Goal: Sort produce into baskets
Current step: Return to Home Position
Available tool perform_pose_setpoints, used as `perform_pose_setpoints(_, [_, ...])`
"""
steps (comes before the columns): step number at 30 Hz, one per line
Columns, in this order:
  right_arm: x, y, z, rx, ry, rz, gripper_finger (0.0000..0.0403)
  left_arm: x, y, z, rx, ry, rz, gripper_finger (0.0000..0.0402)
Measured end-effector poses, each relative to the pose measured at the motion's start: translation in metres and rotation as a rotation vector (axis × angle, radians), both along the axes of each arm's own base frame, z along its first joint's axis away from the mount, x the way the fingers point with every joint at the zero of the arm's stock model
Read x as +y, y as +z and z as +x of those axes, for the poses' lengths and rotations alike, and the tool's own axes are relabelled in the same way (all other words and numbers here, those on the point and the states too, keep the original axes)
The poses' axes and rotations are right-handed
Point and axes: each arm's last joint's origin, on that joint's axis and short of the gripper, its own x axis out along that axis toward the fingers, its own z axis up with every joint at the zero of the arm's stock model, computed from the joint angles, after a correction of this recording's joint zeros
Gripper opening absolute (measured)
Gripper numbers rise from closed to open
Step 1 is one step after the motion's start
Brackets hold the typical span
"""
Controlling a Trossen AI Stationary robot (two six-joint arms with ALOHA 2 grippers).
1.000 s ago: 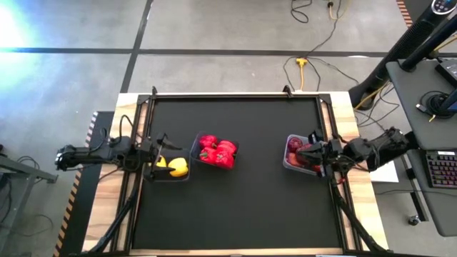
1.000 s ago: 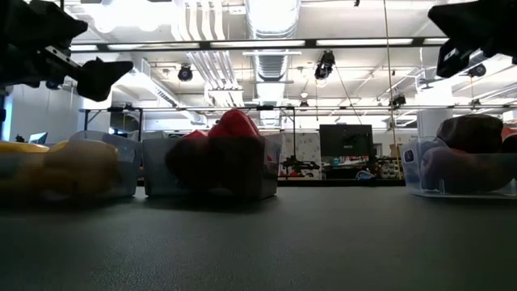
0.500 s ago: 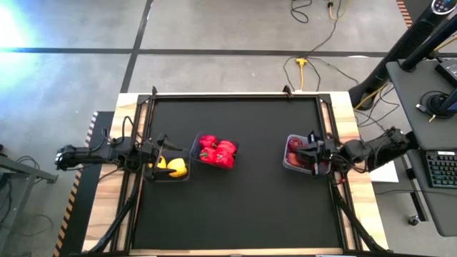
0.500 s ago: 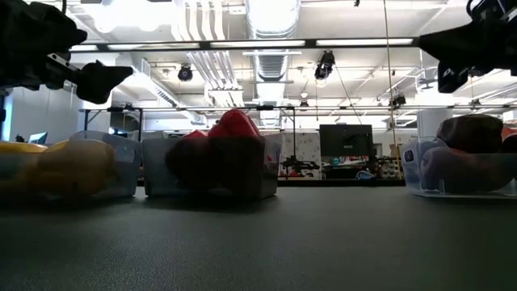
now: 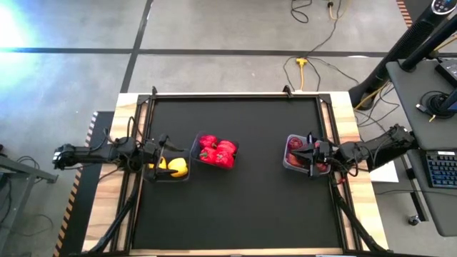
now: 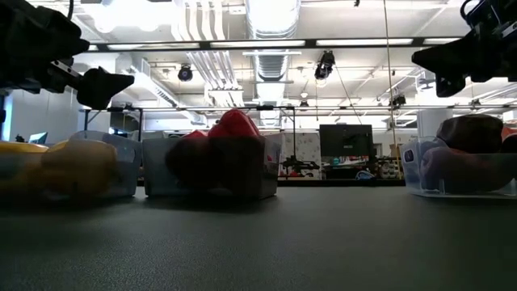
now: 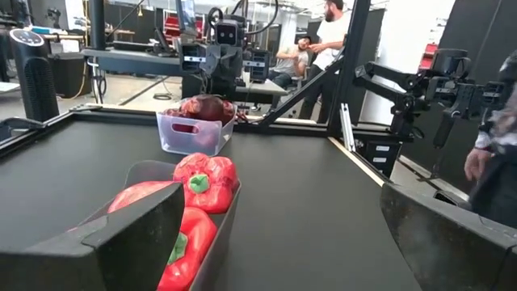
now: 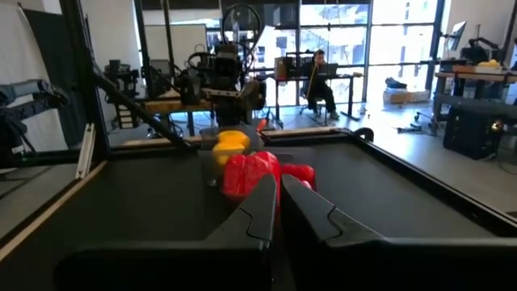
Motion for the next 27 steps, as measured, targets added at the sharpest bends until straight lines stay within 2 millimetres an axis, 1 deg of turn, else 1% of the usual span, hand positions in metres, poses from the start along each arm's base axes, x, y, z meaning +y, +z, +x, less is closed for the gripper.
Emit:
perform_pose_setpoints(9, [0.0002, -0.0006, 0.0004, 0.007, 0.0, -0.002, 0.0013, 0.0, 0.005, 0.0001, -0.006, 0.0, 0.0, 0.0398])
perform_pose_setpoints(27, [0.0002, -0.0009, 0.0005, 0.008, 0.0, -0.003, 0.0013, 0.0, 0.0049, 0.0003, -0.003, -0.001, -0.001, 0.0398])
